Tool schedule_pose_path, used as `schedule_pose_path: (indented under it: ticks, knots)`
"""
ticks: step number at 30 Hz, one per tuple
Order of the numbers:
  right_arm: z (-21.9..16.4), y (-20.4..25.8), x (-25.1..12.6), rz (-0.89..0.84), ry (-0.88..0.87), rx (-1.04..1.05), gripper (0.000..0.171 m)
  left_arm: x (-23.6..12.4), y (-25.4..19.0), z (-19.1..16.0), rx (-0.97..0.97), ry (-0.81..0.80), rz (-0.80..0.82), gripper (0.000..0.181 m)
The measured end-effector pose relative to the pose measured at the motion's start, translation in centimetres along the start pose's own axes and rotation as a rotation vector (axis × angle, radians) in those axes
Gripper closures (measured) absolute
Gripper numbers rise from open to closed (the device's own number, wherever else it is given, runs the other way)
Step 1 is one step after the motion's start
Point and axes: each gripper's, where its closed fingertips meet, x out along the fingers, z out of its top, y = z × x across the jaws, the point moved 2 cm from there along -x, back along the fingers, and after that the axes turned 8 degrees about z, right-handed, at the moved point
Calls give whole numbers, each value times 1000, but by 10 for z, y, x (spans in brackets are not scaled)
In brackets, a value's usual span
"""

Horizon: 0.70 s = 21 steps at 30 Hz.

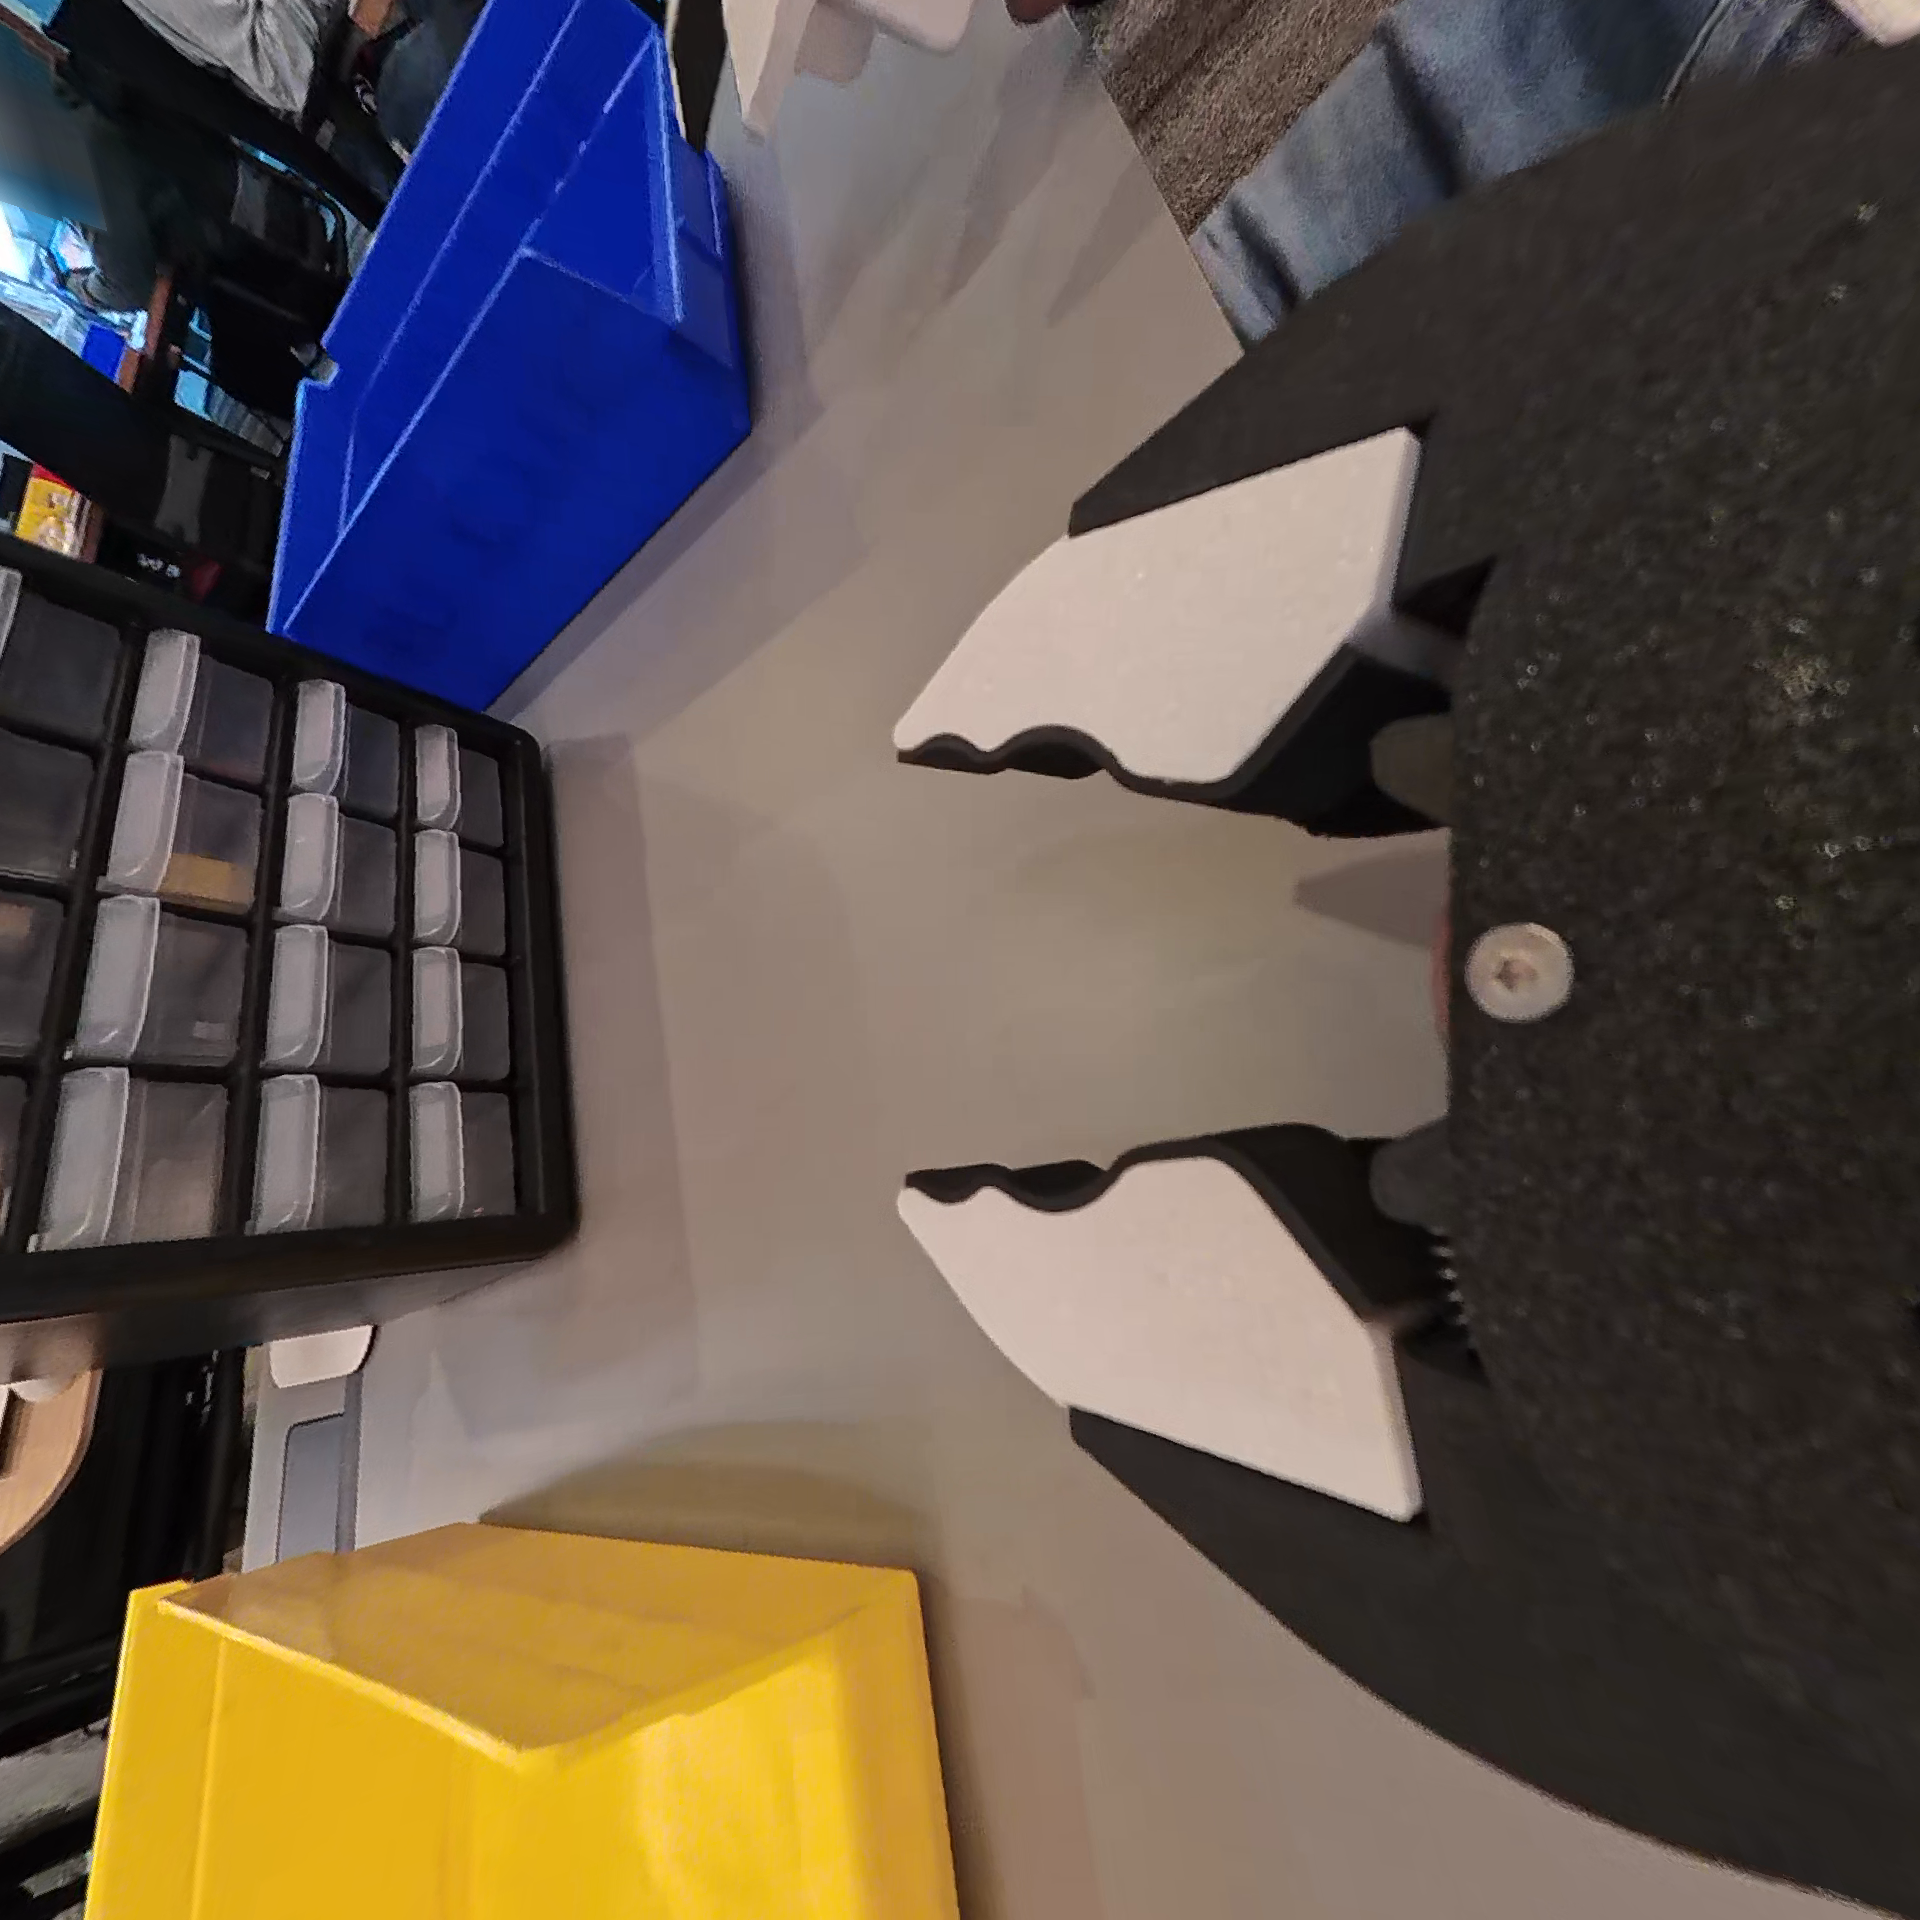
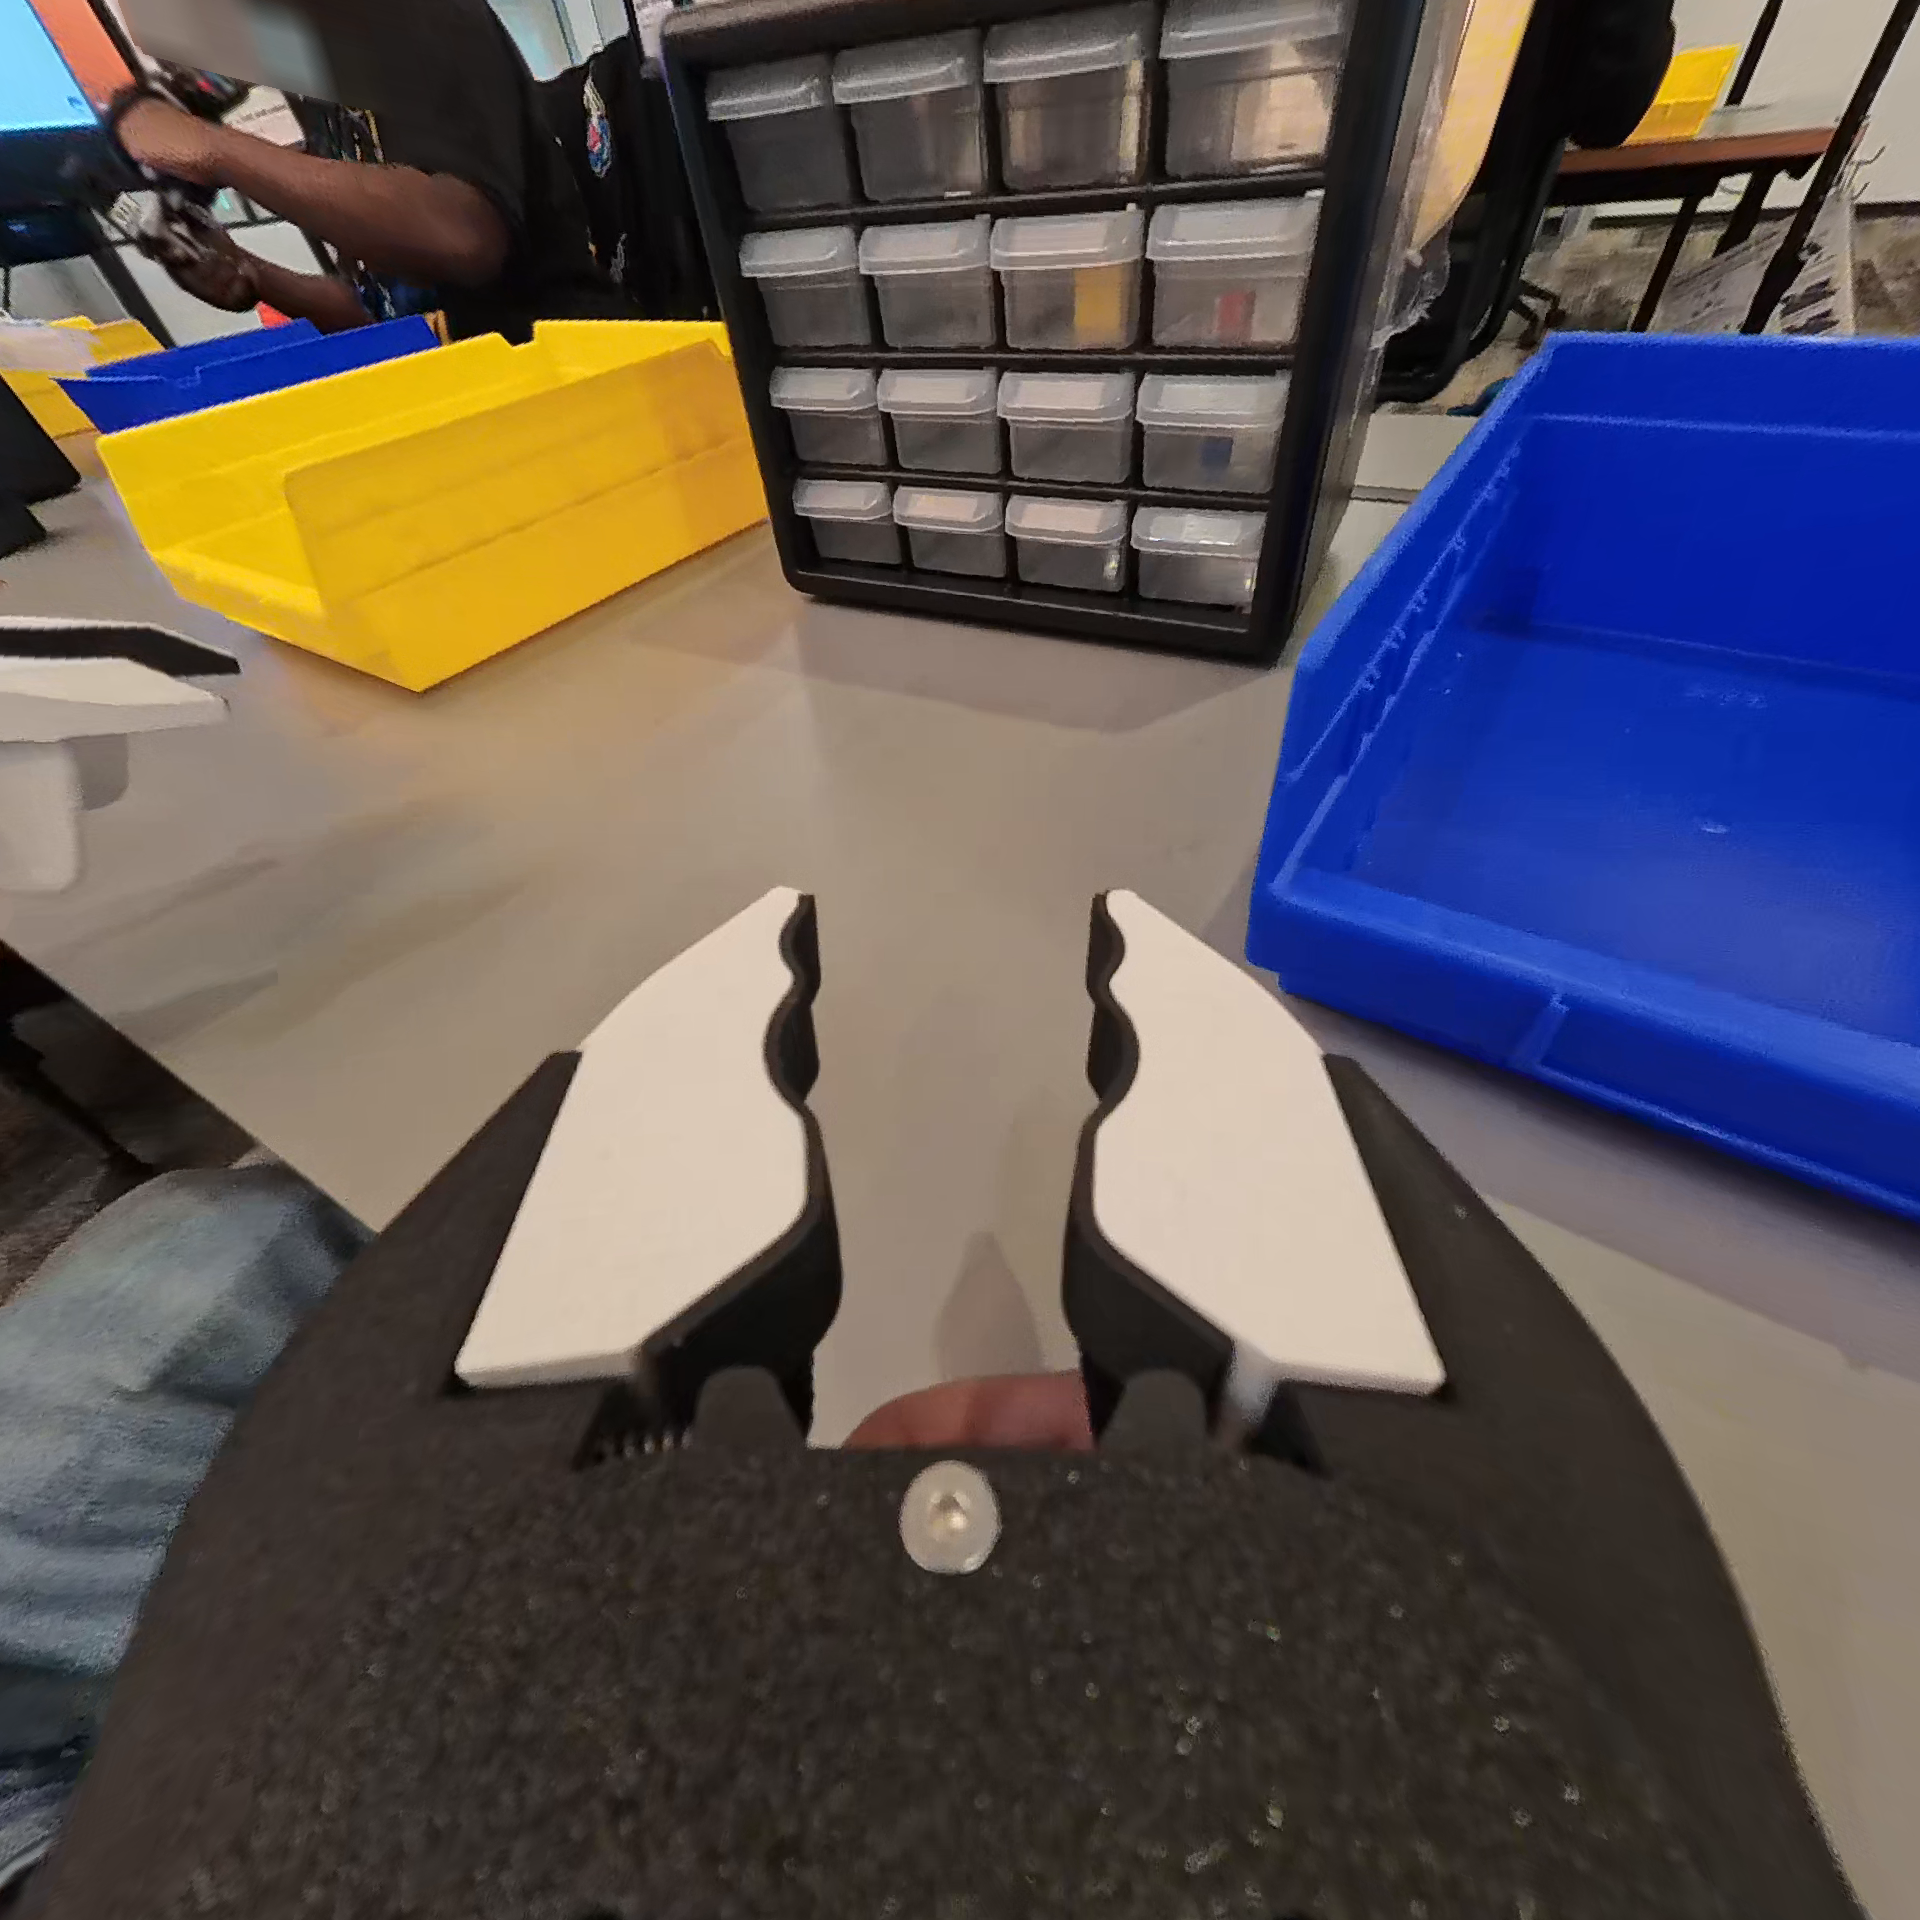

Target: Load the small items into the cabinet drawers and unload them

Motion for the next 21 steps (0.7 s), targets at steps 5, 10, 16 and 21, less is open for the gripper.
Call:
schedule_pose_path:
  ticks: [5, 10, 16, 21]
  knots:
    - [0, 10, -4, 3, -3, -40, 122, -3, -6, -5, 57, 11, 16, 108]
    - [-3, 12, 2, 12, 18, -61, 122, 1, -17, -7, 105, 18, 26, 108]
    - [-1, 15, 7, 43, 17, -32, 122, 28, -15, -2, 303, 48, 101, 114]
    - [4, 17, 16, 53, 16, -51, 123, 73, 3, 19, 709, 30, 265, 119]
